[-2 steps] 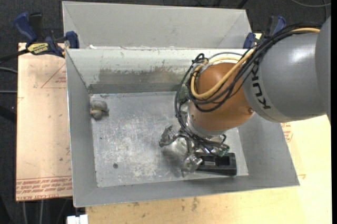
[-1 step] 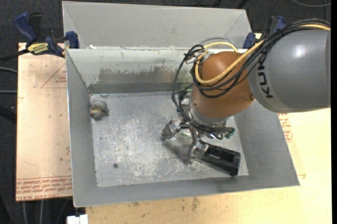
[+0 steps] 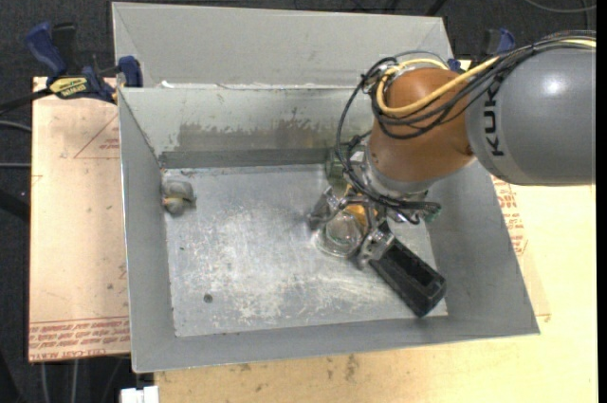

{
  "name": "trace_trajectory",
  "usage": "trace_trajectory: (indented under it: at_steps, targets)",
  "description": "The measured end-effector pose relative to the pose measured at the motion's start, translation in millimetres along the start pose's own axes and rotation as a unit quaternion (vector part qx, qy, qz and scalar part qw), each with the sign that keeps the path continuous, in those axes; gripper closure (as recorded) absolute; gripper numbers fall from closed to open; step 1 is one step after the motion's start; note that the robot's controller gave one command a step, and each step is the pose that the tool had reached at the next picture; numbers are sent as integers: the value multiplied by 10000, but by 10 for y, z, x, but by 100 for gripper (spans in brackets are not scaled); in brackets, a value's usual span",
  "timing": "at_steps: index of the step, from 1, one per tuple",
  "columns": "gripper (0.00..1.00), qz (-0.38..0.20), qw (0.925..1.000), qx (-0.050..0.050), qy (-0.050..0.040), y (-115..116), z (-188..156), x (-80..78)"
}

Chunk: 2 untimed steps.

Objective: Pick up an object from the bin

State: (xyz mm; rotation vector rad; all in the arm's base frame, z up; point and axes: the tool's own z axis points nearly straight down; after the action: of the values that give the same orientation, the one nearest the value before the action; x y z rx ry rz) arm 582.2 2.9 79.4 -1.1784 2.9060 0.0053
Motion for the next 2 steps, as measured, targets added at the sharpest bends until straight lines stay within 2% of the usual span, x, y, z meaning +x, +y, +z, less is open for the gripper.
trace_trajectory:
  at_steps: [1,2]
  targets:
    - [0,-951,9955,18,-15,2,15,-45]
    - [0,-1652,9863,-22,2,-210,25,-80]
